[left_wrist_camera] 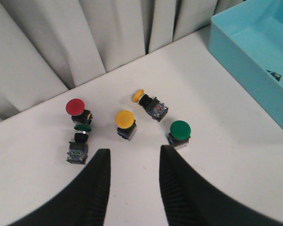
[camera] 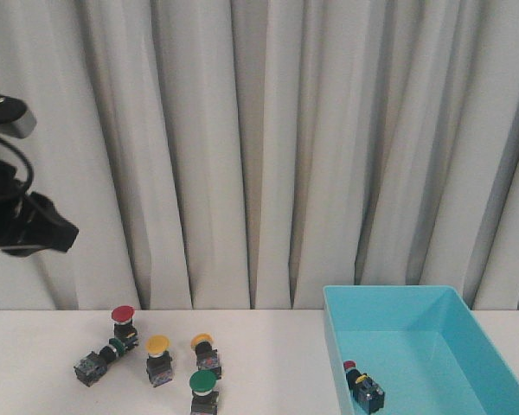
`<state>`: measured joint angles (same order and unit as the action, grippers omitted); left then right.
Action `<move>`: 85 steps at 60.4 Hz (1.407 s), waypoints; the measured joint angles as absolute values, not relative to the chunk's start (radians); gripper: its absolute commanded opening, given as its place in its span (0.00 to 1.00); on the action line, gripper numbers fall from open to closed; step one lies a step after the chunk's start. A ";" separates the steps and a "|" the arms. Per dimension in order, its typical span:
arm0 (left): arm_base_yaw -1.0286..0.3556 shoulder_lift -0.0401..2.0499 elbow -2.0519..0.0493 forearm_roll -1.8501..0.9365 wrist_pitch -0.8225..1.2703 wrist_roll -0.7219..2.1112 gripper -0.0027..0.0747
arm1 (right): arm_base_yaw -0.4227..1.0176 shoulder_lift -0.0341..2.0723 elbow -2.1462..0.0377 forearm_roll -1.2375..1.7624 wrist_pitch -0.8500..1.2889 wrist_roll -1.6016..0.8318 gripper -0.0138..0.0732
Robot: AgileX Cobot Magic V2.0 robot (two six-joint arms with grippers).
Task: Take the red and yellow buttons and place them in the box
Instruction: 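Lower the left gripper onto the yellow-capped button and close it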
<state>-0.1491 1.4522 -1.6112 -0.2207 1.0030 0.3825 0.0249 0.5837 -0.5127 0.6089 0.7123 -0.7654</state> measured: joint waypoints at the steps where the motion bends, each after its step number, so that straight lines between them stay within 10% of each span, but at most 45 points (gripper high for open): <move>1: -0.149 1.473 -1.633 -0.216 1.010 0.378 0.45 | 0.025 0.584 -0.510 0.609 0.710 -0.765 0.15; 41: -0.149 2.052 -1.938 -0.203 1.051 0.182 0.52 | 0.025 0.584 -0.440 0.605 0.643 -0.766 0.15; 85: -0.149 2.197 -1.938 -0.258 0.946 0.164 0.52 | 0.025 0.584 -0.440 0.605 0.642 -0.766 0.15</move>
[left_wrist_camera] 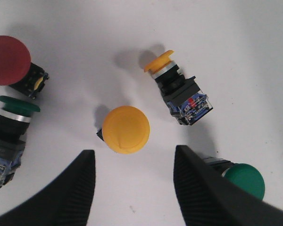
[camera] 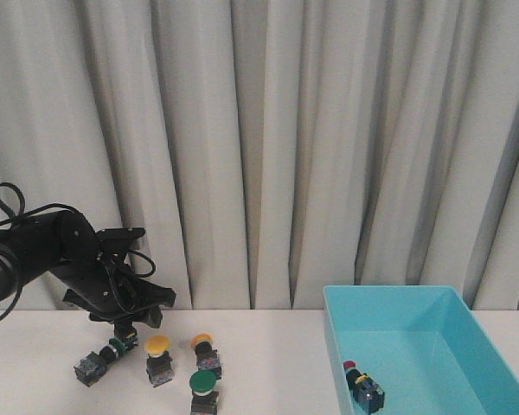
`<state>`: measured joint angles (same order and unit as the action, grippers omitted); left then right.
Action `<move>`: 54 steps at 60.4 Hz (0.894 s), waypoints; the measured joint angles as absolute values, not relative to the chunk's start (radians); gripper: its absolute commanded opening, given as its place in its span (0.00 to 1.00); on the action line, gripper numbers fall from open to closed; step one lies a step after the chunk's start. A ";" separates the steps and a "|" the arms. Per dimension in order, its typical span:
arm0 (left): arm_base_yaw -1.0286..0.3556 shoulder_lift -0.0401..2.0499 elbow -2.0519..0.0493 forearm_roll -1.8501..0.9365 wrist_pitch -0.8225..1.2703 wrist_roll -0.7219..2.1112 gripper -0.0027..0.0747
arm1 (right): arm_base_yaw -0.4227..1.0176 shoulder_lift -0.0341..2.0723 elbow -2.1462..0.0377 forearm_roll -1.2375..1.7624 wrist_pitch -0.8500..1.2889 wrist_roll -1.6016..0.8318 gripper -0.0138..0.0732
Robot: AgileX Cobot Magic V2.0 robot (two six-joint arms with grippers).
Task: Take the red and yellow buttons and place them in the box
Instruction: 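Lower the left gripper onto the yellow-capped button and close it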
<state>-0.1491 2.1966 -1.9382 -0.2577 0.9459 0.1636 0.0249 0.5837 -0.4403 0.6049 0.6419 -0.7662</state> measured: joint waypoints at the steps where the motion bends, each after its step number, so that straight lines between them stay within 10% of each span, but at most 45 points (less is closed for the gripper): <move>1: -0.149 2.197 -1.938 -0.258 0.945 0.164 0.52 | 0.025 0.584 -0.440 0.605 0.642 -0.766 0.15; 54: -0.149 2.216 -1.940 -0.298 0.929 0.180 0.77 | 0.025 0.584 -0.440 0.605 0.642 -0.766 0.15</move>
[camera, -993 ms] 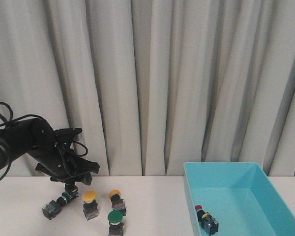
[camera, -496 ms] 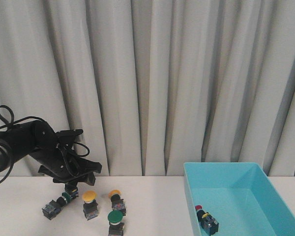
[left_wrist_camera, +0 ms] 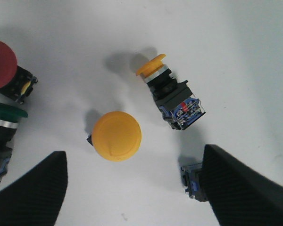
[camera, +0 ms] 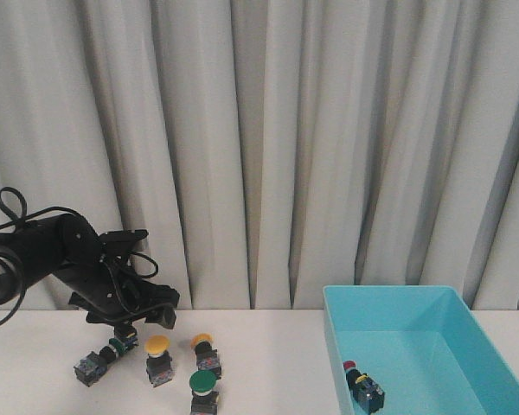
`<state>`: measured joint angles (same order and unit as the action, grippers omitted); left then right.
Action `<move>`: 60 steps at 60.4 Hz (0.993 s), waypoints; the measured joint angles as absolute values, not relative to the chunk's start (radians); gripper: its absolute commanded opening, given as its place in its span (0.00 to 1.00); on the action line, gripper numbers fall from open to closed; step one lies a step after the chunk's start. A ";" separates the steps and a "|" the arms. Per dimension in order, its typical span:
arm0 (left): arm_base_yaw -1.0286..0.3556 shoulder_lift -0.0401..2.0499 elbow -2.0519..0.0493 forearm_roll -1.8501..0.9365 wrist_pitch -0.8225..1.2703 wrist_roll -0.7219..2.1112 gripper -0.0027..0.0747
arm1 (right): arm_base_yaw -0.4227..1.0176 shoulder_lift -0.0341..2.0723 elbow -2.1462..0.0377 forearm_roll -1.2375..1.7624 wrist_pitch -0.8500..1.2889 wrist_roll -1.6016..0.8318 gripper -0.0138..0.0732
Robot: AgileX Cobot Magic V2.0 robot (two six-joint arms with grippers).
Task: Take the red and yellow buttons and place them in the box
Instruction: 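Lower the left gripper onto the yellow-capped button and close it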
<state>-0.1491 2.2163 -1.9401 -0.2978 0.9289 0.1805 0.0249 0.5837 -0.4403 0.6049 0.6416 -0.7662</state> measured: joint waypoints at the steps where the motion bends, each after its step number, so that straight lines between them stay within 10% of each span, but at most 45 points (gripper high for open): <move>1: -0.149 2.221 -1.941 -0.298 0.929 0.180 0.77 | 0.025 0.584 -0.440 0.605 0.642 -0.766 0.15; 60: -0.149 2.325 -1.945 -0.349 0.809 0.180 0.77 | 0.025 0.584 -0.440 0.605 0.643 -0.766 0.15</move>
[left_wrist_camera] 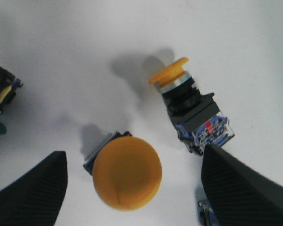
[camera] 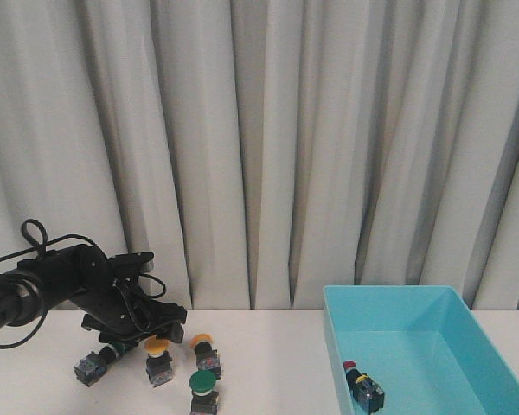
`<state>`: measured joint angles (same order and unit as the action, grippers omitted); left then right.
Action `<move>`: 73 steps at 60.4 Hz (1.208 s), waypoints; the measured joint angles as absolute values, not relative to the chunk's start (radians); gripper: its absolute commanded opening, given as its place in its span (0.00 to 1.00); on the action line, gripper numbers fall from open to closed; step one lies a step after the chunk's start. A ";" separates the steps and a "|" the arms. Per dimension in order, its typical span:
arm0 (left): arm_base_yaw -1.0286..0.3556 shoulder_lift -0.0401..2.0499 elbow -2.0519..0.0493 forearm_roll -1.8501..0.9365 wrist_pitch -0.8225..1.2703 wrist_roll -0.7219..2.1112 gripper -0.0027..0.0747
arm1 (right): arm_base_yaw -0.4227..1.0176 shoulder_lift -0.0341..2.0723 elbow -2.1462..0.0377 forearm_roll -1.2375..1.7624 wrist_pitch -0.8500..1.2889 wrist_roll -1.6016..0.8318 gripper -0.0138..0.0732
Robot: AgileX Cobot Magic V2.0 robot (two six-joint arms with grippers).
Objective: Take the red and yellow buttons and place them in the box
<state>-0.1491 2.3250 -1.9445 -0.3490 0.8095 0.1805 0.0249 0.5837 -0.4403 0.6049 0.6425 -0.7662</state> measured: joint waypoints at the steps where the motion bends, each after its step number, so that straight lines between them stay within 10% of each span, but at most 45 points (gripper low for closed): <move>1: -0.149 2.325 -1.945 -0.351 0.807 0.180 0.77 | 0.025 0.584 -0.440 0.605 0.643 -0.766 0.15; 44: -0.149 2.372 -1.946 -0.360 0.799 0.180 0.70 | 0.025 0.584 -0.440 0.605 0.643 -0.766 0.15; 73: -0.149 2.372 -1.946 -0.360 0.799 0.180 0.26 | 0.025 0.584 -0.440 0.605 0.643 -0.766 0.15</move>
<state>-0.1491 2.3717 -1.9463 -0.3604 0.7988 0.1805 0.0249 0.5837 -0.4403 0.6049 0.6434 -0.7662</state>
